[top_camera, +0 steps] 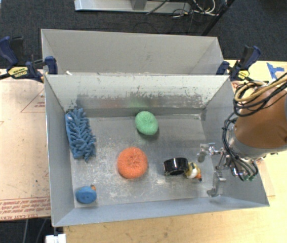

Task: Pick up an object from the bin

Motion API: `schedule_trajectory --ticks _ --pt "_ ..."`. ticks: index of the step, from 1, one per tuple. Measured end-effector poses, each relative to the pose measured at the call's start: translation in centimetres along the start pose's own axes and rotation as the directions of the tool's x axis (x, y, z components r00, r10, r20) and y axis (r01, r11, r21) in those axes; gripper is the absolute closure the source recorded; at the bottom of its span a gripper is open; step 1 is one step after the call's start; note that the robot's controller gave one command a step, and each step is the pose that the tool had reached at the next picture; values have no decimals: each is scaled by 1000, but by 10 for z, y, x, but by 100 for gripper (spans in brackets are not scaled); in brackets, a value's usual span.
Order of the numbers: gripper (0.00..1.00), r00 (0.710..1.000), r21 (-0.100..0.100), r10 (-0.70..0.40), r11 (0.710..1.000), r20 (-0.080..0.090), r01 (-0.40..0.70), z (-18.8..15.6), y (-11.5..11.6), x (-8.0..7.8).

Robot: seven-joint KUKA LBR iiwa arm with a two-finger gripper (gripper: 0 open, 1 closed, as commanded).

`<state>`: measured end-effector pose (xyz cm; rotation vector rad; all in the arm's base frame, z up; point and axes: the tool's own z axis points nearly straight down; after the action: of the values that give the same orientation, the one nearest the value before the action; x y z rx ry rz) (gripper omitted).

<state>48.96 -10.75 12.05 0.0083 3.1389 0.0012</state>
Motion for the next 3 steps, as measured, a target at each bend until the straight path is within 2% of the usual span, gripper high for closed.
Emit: schedule_trajectory --ticks 1,2,3 --pt "0 998 -1 -56 998 3 56 23 -13 -21" --pt "0 997 4 -78 997 1 78 17 7 -33" --pt "0 978 -1 -209 978 7 209 37 46 -46"
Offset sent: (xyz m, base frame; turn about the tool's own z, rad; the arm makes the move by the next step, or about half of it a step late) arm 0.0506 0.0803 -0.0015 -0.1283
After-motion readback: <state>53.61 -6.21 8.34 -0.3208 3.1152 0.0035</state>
